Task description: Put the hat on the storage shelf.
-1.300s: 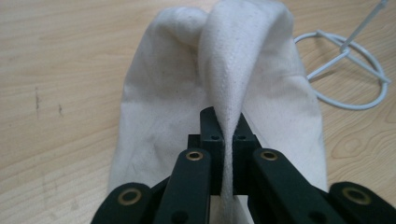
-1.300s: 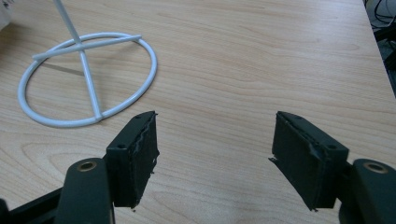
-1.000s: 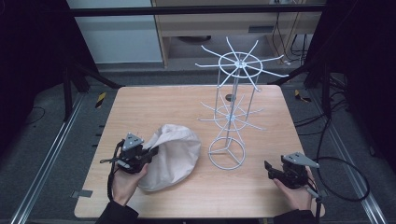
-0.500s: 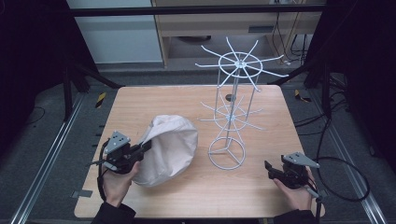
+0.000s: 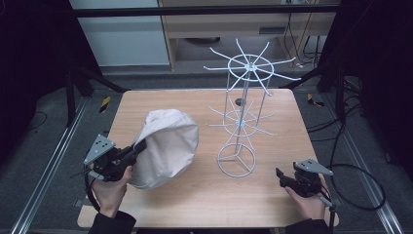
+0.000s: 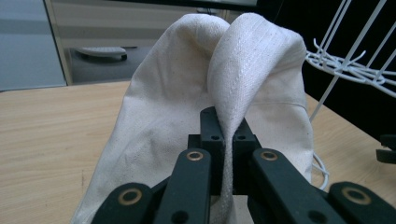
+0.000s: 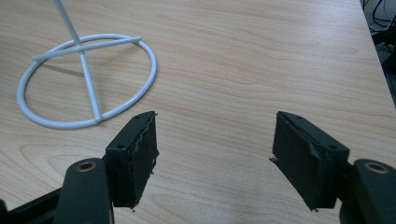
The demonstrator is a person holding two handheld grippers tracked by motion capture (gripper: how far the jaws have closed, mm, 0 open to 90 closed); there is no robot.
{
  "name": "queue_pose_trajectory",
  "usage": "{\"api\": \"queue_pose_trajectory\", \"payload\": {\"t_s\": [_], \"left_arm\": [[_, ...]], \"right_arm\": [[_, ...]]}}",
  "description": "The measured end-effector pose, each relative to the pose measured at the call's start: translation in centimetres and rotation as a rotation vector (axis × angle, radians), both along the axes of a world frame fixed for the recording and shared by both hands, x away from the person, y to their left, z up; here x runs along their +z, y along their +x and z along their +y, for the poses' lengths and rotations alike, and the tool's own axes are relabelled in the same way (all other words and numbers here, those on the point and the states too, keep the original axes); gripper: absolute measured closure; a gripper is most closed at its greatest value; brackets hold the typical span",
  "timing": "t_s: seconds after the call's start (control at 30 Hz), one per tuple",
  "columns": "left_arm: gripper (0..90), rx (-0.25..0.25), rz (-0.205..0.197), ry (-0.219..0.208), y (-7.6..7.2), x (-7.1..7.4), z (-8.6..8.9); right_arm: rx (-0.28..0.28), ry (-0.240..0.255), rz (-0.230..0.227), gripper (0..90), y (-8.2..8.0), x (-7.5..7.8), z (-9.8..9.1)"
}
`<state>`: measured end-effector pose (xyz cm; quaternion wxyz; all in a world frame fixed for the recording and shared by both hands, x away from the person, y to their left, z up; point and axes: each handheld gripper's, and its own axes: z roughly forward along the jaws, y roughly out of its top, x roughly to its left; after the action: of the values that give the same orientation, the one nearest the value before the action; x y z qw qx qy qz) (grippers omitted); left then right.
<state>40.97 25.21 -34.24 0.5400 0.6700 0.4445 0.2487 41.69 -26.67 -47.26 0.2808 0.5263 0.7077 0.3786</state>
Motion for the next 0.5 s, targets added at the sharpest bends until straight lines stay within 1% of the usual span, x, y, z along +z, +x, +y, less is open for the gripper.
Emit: {"api": "queue_pose_trajectory", "payload": {"t_s": [0.1,0.13,0.17,0.2,0.23,0.37,0.4,0.43,0.5], "left_arm": [[88.2,0.015,-0.024,-0.02,-0.3,0.5,0.5],[88.2,0.015,-0.024,-0.02,-0.3,0.5,0.5],[88.2,0.023,-0.035,-0.035,-0.5,0.8,0.8],[88.2,0.023,-0.035,-0.035,-0.5,0.8,0.8],[88.2,0.026,-0.045,-0.047,-0.7,1.1,1.1],[88.2,0.029,-0.072,-0.062,-1.0,1.7,1.4],[88.2,0.029,-0.072,-0.062,-1.0,1.7,1.4],[88.2,0.032,-0.085,-0.071,-1.1,2.0,1.5],[88.2,0.032,-0.095,-0.084,-1.2,2.3,1.6]], "right_arm": [[-0.001,0.002,0.001,30.8,0.0,0.0,0.0],[-0.001,0.002,0.001,30.8,0.0,0.0,0.0],[-0.003,0.002,0.001,30.8,0.0,0.0,0.0],[-0.003,0.002,0.001,30.8,0.0,0.0,0.0],[-0.002,0.001,-0.001,30.8,0.0,0.0,0.0],[-0.002,0.0,0.0,30.8,0.0,0.0,0.0],[-0.002,0.003,0.003,30.8,0.0,0.0,0.1],[-0.001,0.0,0.0,30.8,0.0,0.0,0.0],[-0.001,0.002,-0.001,30.8,0.0,0.0,0.0]]}}
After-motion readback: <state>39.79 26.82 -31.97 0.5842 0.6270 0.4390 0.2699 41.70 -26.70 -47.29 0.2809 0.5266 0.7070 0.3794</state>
